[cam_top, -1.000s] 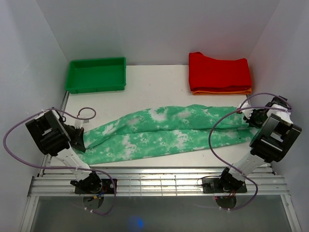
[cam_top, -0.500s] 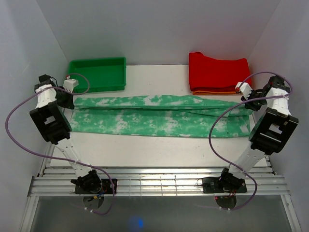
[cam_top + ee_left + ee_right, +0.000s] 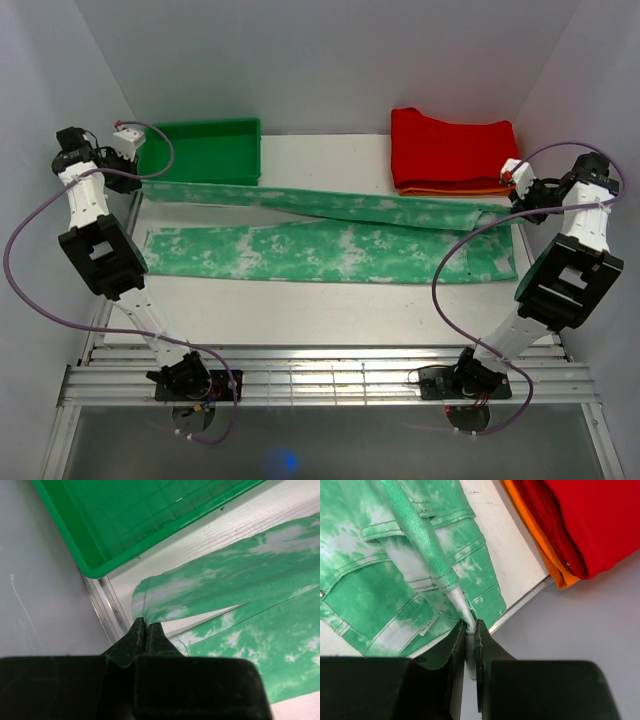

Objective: Fold and stack the trousers
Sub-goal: Fold the trousers

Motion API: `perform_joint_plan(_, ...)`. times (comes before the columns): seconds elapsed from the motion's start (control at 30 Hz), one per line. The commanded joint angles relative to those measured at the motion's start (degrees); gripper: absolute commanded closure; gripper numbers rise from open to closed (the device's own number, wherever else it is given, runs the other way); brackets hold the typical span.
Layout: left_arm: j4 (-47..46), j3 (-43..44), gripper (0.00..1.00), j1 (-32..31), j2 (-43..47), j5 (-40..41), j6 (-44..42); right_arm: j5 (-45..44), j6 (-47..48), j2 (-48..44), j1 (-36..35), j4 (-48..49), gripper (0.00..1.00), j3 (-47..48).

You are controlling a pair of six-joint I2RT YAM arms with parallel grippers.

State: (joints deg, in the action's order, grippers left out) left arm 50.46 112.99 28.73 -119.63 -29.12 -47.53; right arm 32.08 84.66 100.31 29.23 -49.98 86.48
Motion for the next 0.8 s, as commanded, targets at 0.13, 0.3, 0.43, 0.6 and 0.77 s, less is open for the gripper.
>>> perform_joint_plan(0.13,-11.3,-21.2,1.00,10.2,16.1,-1.2,-4.0,-5.9,11.6,-8.6,6.1,3.6,0.92,-11.2)
perform_joint_plan(0.3,-17.3,-45.5,1.00,11.8,24.2,1.4,-16.0,-10.4,15.4,-10.0,6.5,9.5,0.92,-23.8)
perform_joint_plan(0.43,-21.6,-55.8,1.00,11.8,21.1,6.5,-18.9,-13.7,15.7,-8.4,6.5,14.9,0.92,-30.4)
perform_joint_plan(0.6,-22.9,-51.9,1.00,11.8,12.2,12.5,-14.1,-16.9,14.7,-5.7,6.4,17.4,0.92,-31.5)
perform_joint_plan(0.77,-19.6,-48.0,1.00,11.9,11.3,12.0,-13.9,-18.1,14.4,-4.8,6.5,17.0,0.92,-30.7)
